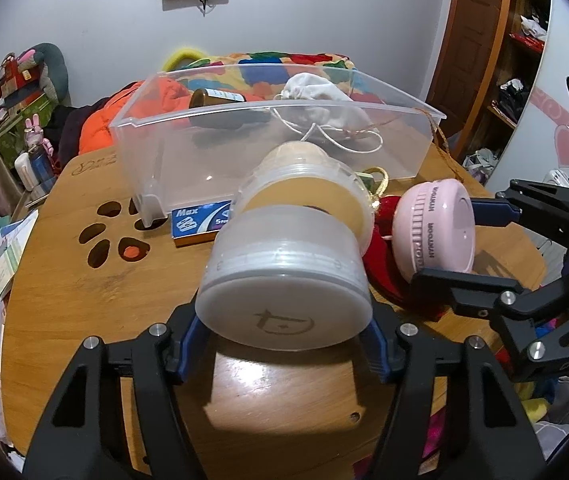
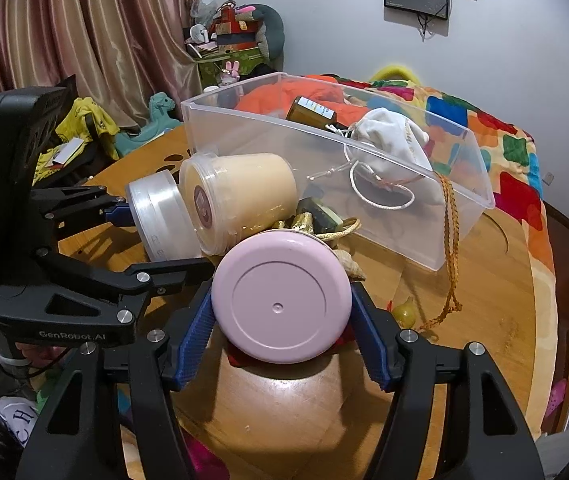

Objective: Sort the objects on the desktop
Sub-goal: 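Grasp the pink round case with the right tool while the left tool grasps the cream jar, then lift the pink case and cream jar and carry both over the box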

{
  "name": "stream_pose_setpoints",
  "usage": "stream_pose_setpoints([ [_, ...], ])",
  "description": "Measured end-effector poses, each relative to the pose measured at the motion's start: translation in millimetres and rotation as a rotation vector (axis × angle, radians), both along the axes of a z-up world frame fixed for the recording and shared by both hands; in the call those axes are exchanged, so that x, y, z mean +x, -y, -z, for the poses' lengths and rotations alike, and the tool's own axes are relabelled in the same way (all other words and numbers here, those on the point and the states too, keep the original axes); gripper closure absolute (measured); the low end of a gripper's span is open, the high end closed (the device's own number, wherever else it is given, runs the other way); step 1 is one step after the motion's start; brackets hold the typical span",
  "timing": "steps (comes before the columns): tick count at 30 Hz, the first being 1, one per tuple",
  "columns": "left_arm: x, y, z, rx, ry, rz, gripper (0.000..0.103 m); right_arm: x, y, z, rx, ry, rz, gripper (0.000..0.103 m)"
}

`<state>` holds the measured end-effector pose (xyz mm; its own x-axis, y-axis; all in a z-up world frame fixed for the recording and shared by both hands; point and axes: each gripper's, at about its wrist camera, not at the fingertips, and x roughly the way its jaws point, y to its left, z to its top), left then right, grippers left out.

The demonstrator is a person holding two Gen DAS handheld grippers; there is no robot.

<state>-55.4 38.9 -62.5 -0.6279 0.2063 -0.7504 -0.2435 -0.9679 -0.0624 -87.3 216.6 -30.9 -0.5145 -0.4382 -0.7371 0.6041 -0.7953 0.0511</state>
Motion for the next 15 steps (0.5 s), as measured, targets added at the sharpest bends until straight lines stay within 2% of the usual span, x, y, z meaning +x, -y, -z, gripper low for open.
stream_pose_setpoints([
  [15, 7, 16, -21, 0.024, -0.042, -0.041, 0.039, 11, -10, -26, -0.054, -0.032, 0.027, 0.042],
])
